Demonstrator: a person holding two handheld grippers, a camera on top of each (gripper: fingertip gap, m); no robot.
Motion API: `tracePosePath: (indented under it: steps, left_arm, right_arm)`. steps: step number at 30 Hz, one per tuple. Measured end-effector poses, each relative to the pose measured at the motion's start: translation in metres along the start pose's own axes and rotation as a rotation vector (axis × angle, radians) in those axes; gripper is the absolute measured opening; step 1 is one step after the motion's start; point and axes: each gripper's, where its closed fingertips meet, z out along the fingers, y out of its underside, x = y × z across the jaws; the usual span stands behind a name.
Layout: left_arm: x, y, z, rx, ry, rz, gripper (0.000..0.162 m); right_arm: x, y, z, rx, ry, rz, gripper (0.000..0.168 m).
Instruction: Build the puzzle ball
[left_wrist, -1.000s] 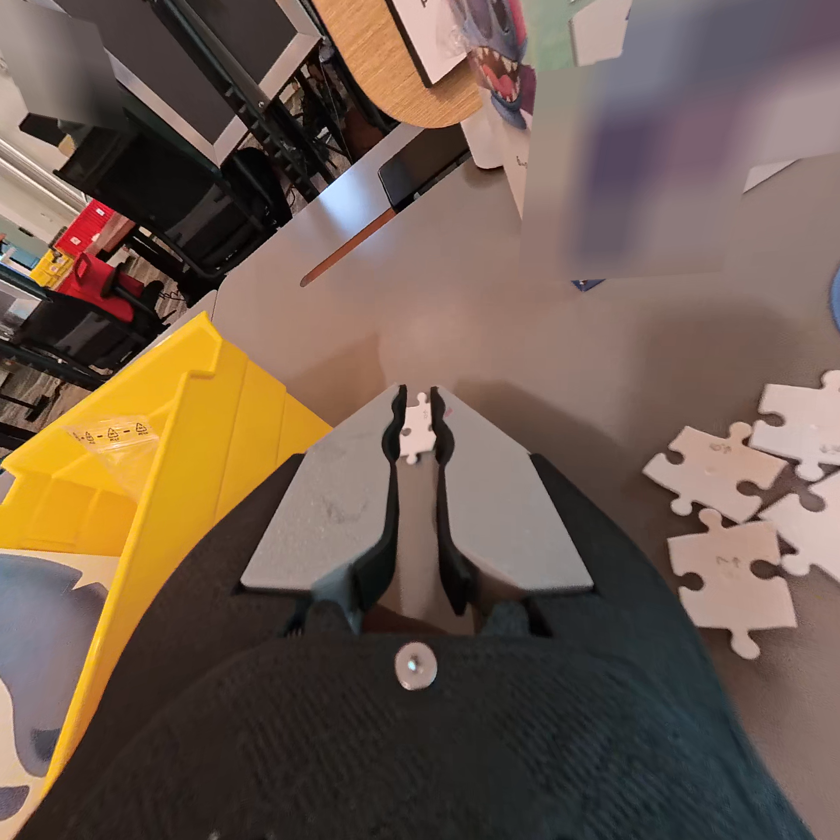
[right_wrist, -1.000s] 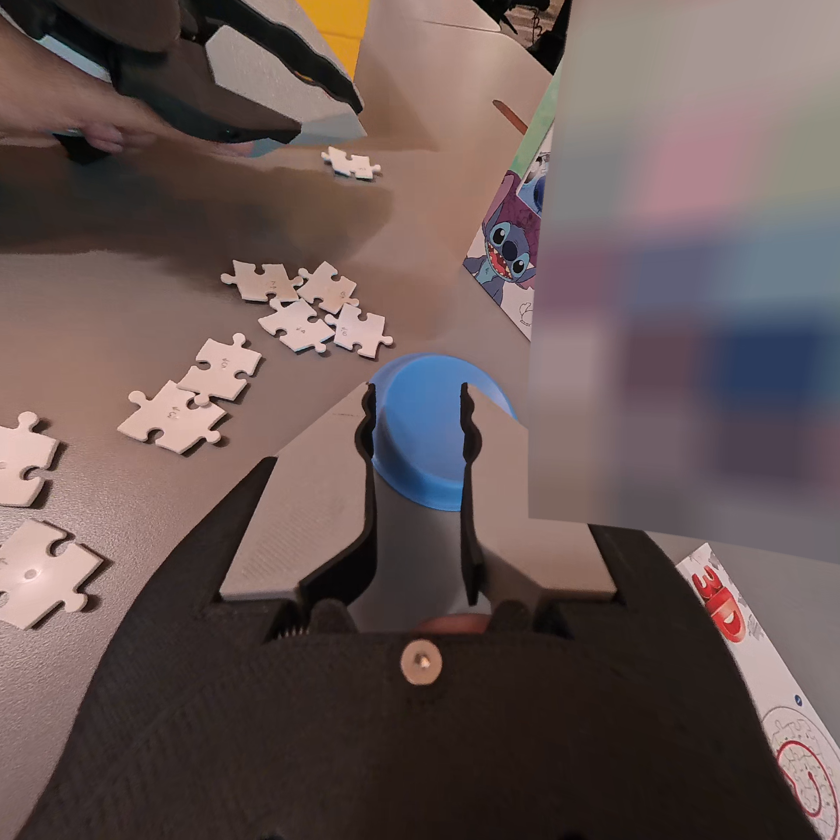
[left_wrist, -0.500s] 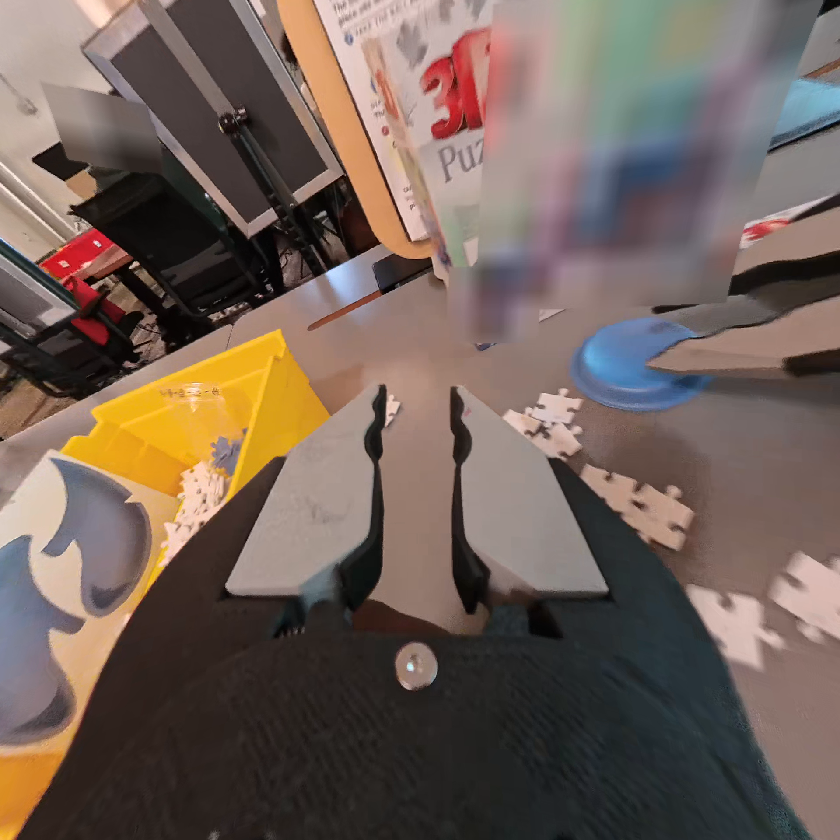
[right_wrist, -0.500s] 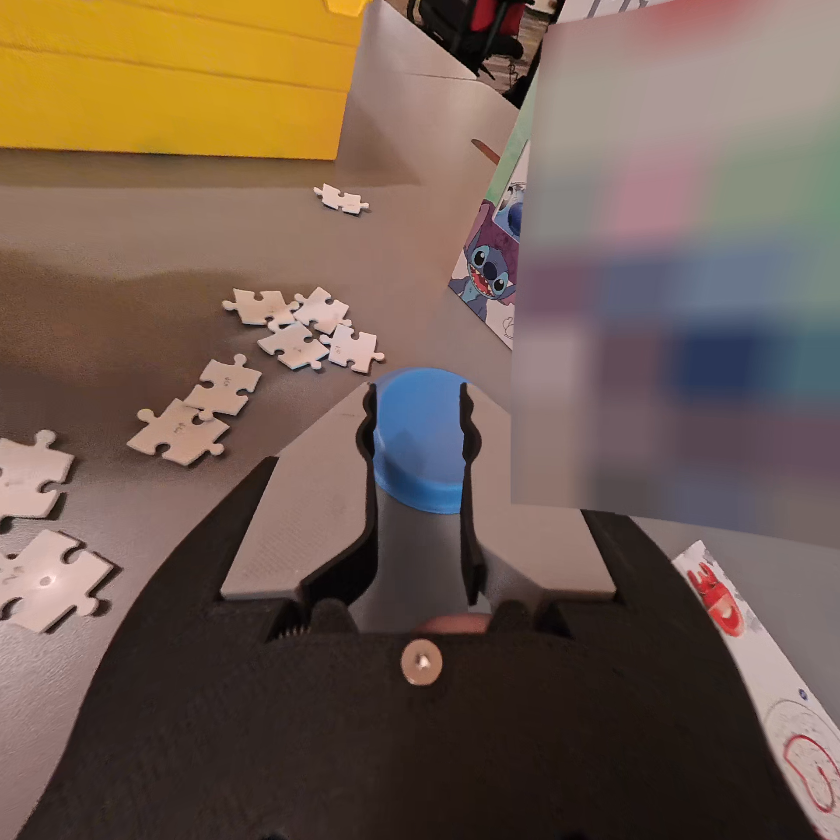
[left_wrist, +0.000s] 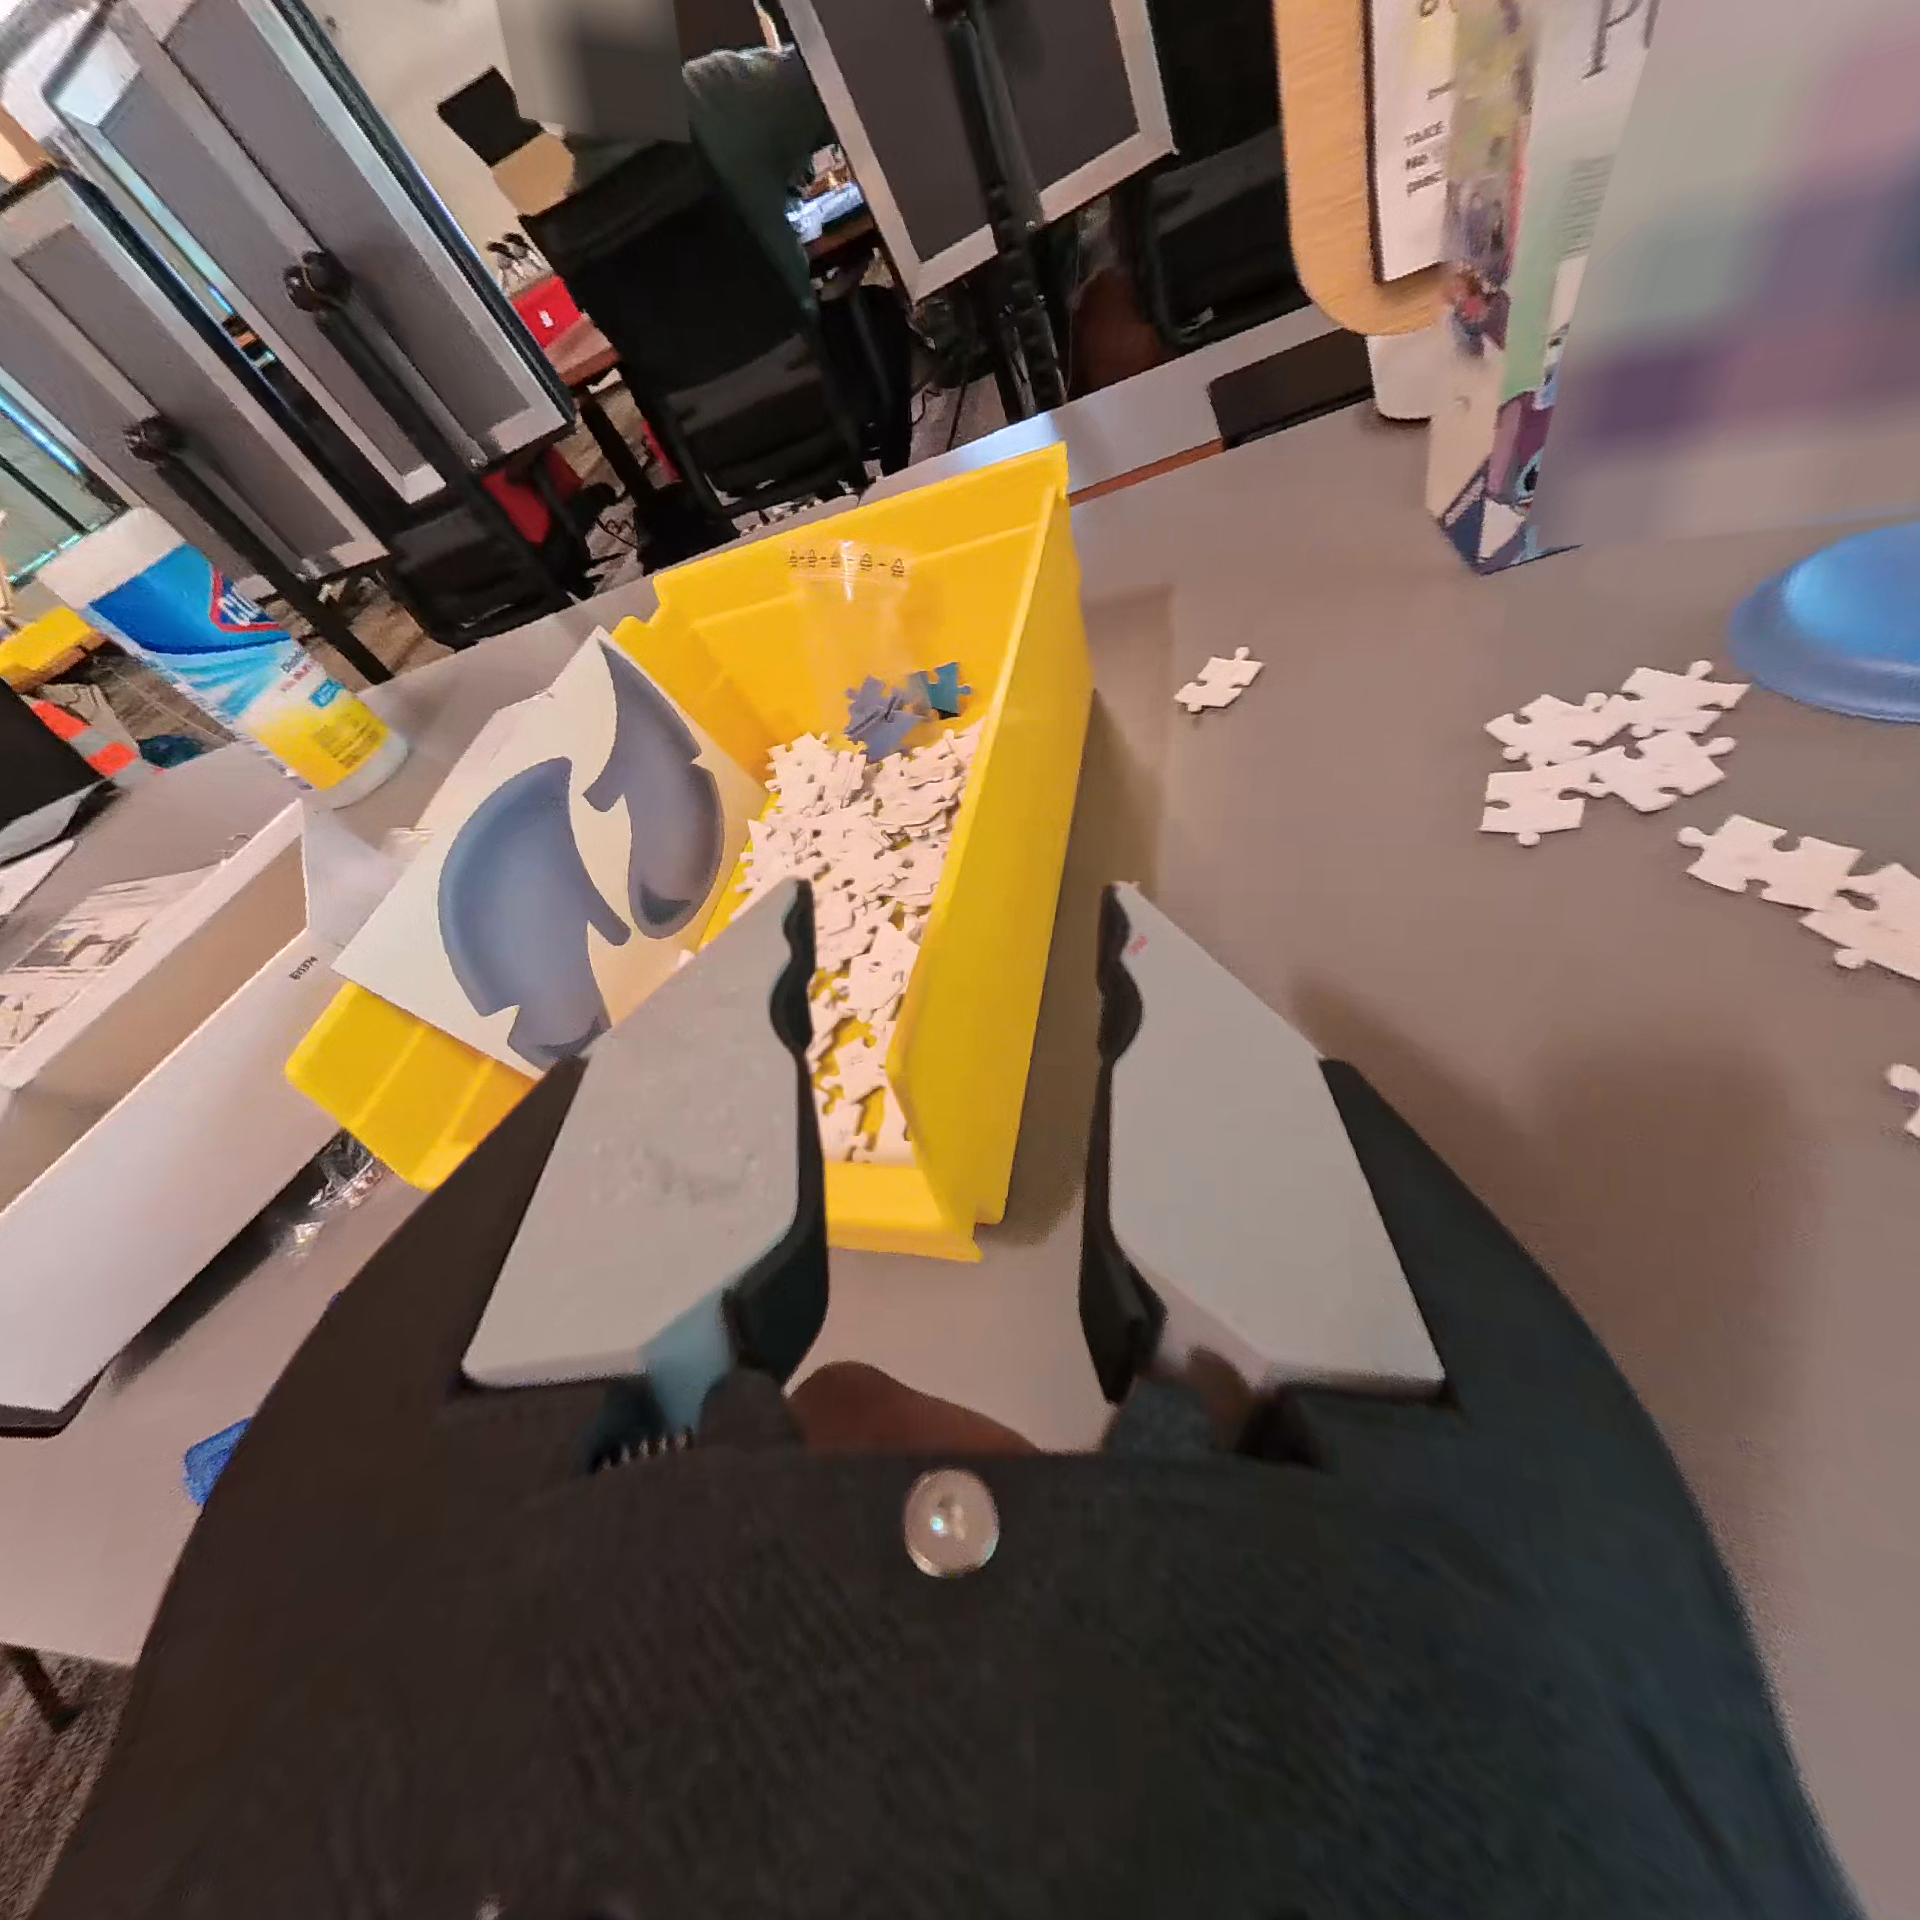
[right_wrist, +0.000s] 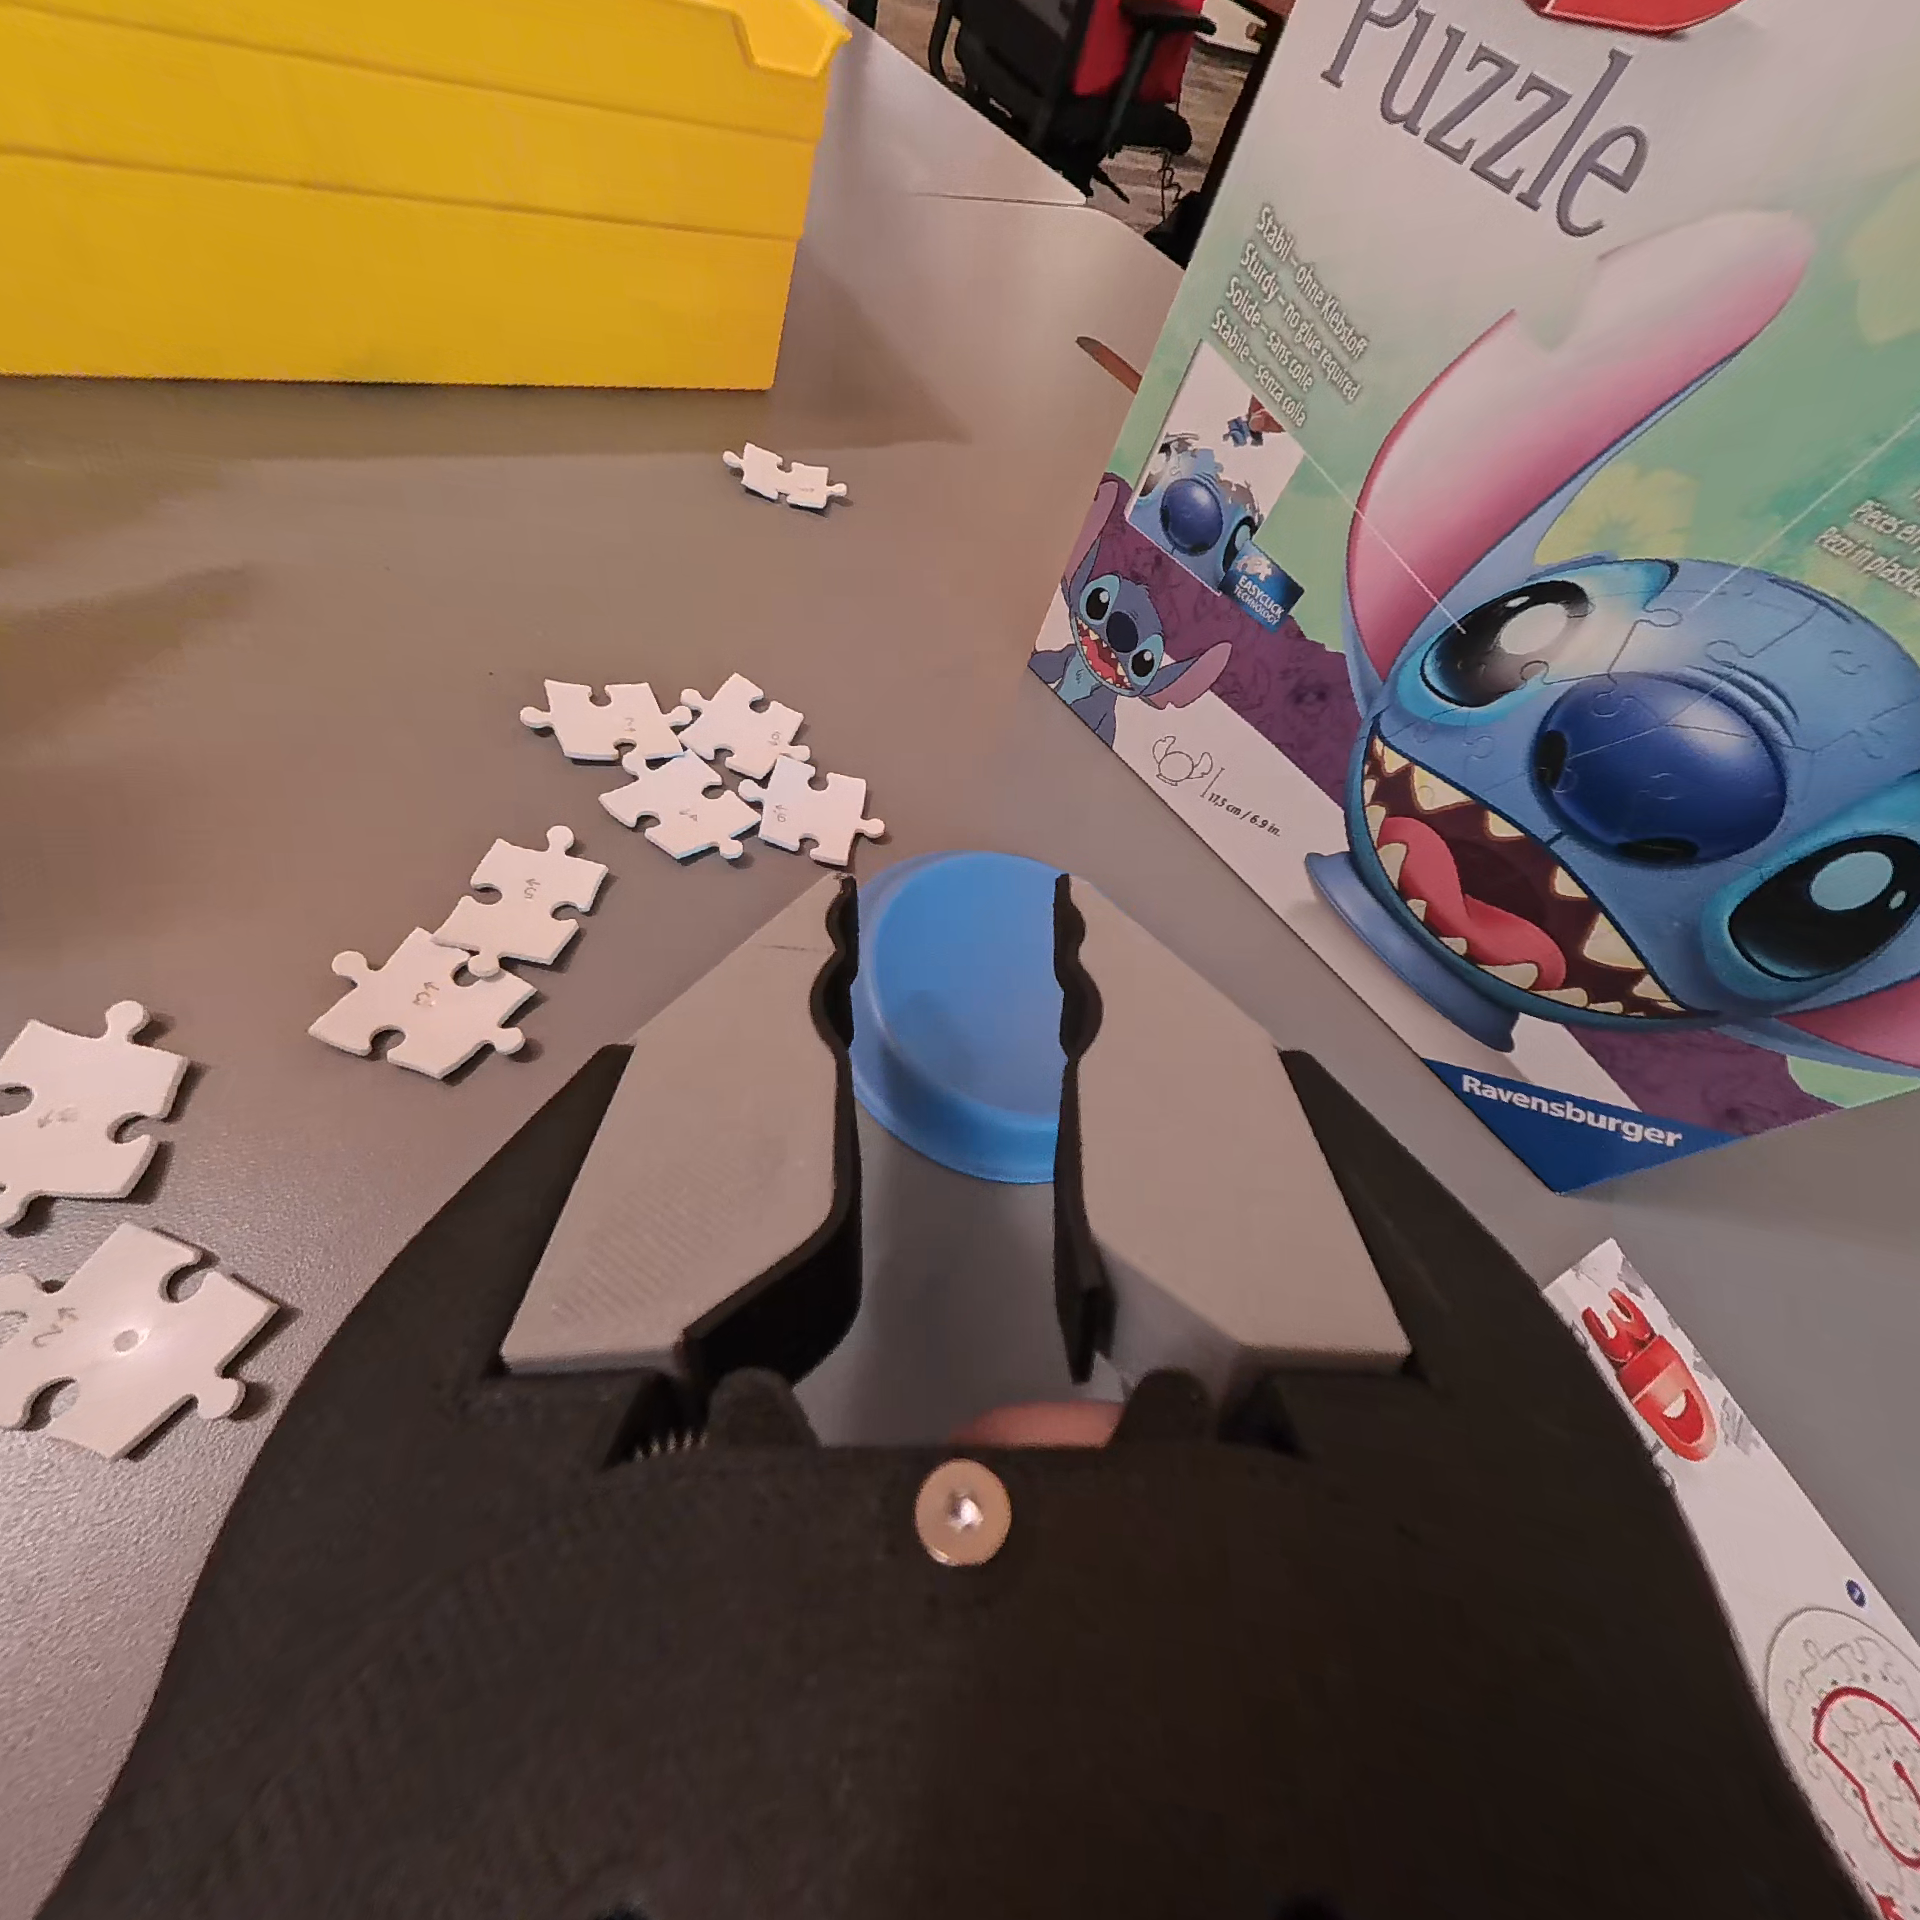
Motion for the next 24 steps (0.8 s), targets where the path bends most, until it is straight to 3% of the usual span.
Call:
tracePosePath:
  steps: [6,8,12,15,18,21,24]
  left_arm:
    - [0.000,0.036,0.026,-0.114,0.033,-0.050,0.055]
    - [0.007,0.038,0.028,-0.115,0.069,-0.059,0.040]
    - [0.020,0.034,0.025,-0.120,0.140,-0.070,0.043]
    - [0.026,0.019,0.015,-0.076,0.173,-0.086,0.046]
    - [0.033,-0.017,-0.006,0.045,0.169,-0.066,0.047]
    - [0.068,-0.052,-0.025,0.169,0.288,-0.071,0.044]
    - [0.104,-0.064,-0.009,0.189,0.383,-0.049,0.043]
  right_arm:
    - [0.002,0.001,0.000,-0.005,0.013,-0.001,0.034]
    - [0.003,0.001,0.000,-0.007,0.016,0.000,0.034]
    - [0.003,0.002,0.001,-0.012,0.014,0.004,0.035]
    - [0.003,0.002,0.001,-0.011,0.010,0.004,0.034]
    - [0.002,0.002,0.001,-0.010,0.007,0.001,0.034]
    - [0.002,0.002,0.001,-0.011,0.005,0.003,0.034]
    - [0.002,0.002,0.001,-0.012,0.007,0.006,0.035]
